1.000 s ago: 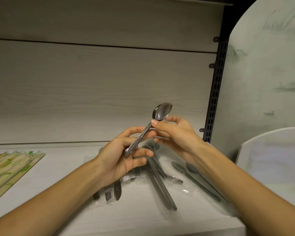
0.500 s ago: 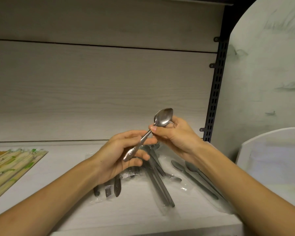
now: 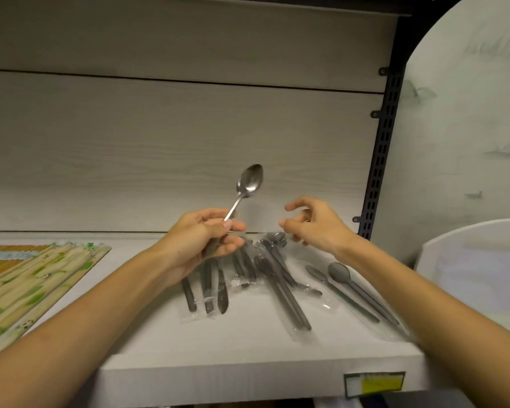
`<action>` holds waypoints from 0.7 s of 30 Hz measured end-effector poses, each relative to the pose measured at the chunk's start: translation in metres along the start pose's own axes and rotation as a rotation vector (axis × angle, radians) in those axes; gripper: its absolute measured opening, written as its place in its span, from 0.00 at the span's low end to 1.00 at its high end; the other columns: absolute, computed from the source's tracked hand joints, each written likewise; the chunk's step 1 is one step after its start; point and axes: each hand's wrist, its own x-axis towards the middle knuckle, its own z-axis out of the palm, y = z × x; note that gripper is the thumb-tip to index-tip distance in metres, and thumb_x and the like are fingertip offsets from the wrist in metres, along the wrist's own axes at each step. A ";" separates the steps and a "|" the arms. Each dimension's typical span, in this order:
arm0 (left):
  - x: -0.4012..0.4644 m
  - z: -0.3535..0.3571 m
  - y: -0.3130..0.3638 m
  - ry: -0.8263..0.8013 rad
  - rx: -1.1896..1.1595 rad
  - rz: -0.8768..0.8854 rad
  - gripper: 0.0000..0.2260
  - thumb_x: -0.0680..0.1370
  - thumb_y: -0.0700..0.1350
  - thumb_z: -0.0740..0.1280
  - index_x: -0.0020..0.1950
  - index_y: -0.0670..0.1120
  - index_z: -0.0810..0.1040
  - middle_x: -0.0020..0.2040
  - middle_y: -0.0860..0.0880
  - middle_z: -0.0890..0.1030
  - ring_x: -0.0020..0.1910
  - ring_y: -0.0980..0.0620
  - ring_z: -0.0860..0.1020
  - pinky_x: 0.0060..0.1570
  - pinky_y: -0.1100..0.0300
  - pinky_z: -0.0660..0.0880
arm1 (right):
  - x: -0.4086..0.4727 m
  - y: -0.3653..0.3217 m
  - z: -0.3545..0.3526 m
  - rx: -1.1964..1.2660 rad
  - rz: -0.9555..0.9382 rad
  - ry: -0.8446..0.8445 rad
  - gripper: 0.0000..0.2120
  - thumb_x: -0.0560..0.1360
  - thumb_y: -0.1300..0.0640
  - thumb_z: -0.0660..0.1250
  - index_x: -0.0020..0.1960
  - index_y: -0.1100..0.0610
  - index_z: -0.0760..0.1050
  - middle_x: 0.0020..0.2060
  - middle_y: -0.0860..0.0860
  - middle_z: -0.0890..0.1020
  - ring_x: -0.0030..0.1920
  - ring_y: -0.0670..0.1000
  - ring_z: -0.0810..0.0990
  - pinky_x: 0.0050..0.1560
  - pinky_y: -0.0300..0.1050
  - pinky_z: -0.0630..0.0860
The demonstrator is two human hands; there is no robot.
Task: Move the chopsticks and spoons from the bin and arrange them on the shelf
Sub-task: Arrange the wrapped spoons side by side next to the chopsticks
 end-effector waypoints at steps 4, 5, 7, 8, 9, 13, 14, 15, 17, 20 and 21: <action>-0.003 -0.026 0.005 0.036 0.007 -0.017 0.12 0.80 0.34 0.62 0.63 0.40 0.72 0.52 0.45 0.85 0.41 0.52 0.82 0.37 0.62 0.80 | -0.016 -0.009 0.008 -0.434 -0.019 -0.163 0.27 0.71 0.34 0.67 0.60 0.51 0.72 0.47 0.52 0.82 0.44 0.49 0.80 0.45 0.44 0.76; -0.005 -0.031 0.004 0.035 0.009 -0.030 0.12 0.80 0.34 0.62 0.64 0.40 0.72 0.53 0.46 0.85 0.39 0.53 0.82 0.35 0.63 0.79 | -0.020 -0.013 0.014 -0.526 0.007 -0.210 0.32 0.69 0.30 0.64 0.63 0.50 0.70 0.52 0.51 0.80 0.49 0.51 0.79 0.49 0.46 0.76; -0.007 -0.037 0.002 0.031 0.008 -0.047 0.12 0.80 0.35 0.62 0.64 0.40 0.71 0.53 0.46 0.84 0.36 0.53 0.81 0.31 0.64 0.77 | -0.021 -0.018 0.029 -0.619 0.095 -0.253 0.38 0.67 0.24 0.59 0.65 0.50 0.68 0.57 0.52 0.77 0.56 0.55 0.76 0.56 0.50 0.75; -0.008 -0.038 0.000 0.029 0.014 -0.050 0.12 0.80 0.35 0.62 0.64 0.39 0.71 0.53 0.47 0.85 0.36 0.53 0.80 0.31 0.64 0.76 | -0.020 -0.020 0.036 -0.644 0.128 -0.246 0.40 0.65 0.23 0.58 0.65 0.51 0.68 0.59 0.52 0.76 0.58 0.56 0.76 0.57 0.52 0.74; -0.008 -0.040 -0.002 0.027 0.019 -0.050 0.12 0.80 0.36 0.62 0.64 0.39 0.71 0.53 0.47 0.85 0.36 0.53 0.80 0.32 0.64 0.76 | -0.019 -0.021 0.042 -0.662 0.145 -0.235 0.40 0.65 0.23 0.60 0.64 0.51 0.68 0.59 0.52 0.76 0.58 0.56 0.75 0.58 0.52 0.75; -0.009 -0.041 -0.010 0.035 0.004 -0.059 0.12 0.80 0.36 0.62 0.64 0.39 0.70 0.52 0.47 0.85 0.38 0.51 0.80 0.32 0.63 0.75 | -0.016 -0.027 0.058 -0.580 0.194 -0.276 0.28 0.66 0.42 0.73 0.59 0.54 0.68 0.53 0.53 0.77 0.50 0.52 0.78 0.51 0.50 0.79; -0.009 -0.041 -0.011 0.040 -0.004 -0.058 0.12 0.80 0.36 0.62 0.64 0.39 0.70 0.52 0.46 0.85 0.37 0.51 0.80 0.31 0.63 0.75 | -0.016 -0.029 0.059 -0.540 0.195 -0.281 0.27 0.66 0.46 0.74 0.59 0.54 0.69 0.50 0.52 0.79 0.47 0.51 0.79 0.49 0.48 0.80; -0.008 -0.042 -0.011 0.048 -0.012 -0.055 0.12 0.80 0.35 0.62 0.63 0.39 0.70 0.52 0.46 0.85 0.37 0.51 0.80 0.31 0.64 0.75 | -0.016 -0.031 0.059 -0.498 0.189 -0.277 0.25 0.66 0.50 0.74 0.58 0.54 0.70 0.48 0.51 0.80 0.44 0.50 0.80 0.47 0.46 0.81; -0.008 -0.043 -0.012 0.073 -0.017 -0.044 0.10 0.80 0.36 0.63 0.60 0.40 0.71 0.51 0.46 0.85 0.37 0.50 0.80 0.30 0.63 0.74 | -0.014 -0.034 0.054 -0.357 0.191 -0.263 0.21 0.67 0.55 0.74 0.57 0.55 0.73 0.43 0.51 0.82 0.36 0.50 0.81 0.44 0.46 0.82; -0.005 -0.045 -0.015 0.112 0.006 -0.028 0.08 0.80 0.36 0.64 0.59 0.42 0.72 0.52 0.46 0.85 0.36 0.51 0.80 0.33 0.61 0.74 | -0.008 -0.034 0.037 -0.210 0.202 -0.224 0.17 0.67 0.61 0.72 0.55 0.58 0.75 0.30 0.47 0.77 0.30 0.49 0.76 0.42 0.45 0.79; -0.004 -0.046 -0.015 0.122 0.011 -0.024 0.09 0.80 0.37 0.64 0.59 0.42 0.72 0.51 0.47 0.85 0.36 0.52 0.80 0.34 0.61 0.73 | -0.007 -0.034 0.029 -0.181 0.207 -0.200 0.18 0.67 0.62 0.73 0.56 0.58 0.75 0.28 0.47 0.76 0.30 0.49 0.75 0.43 0.46 0.78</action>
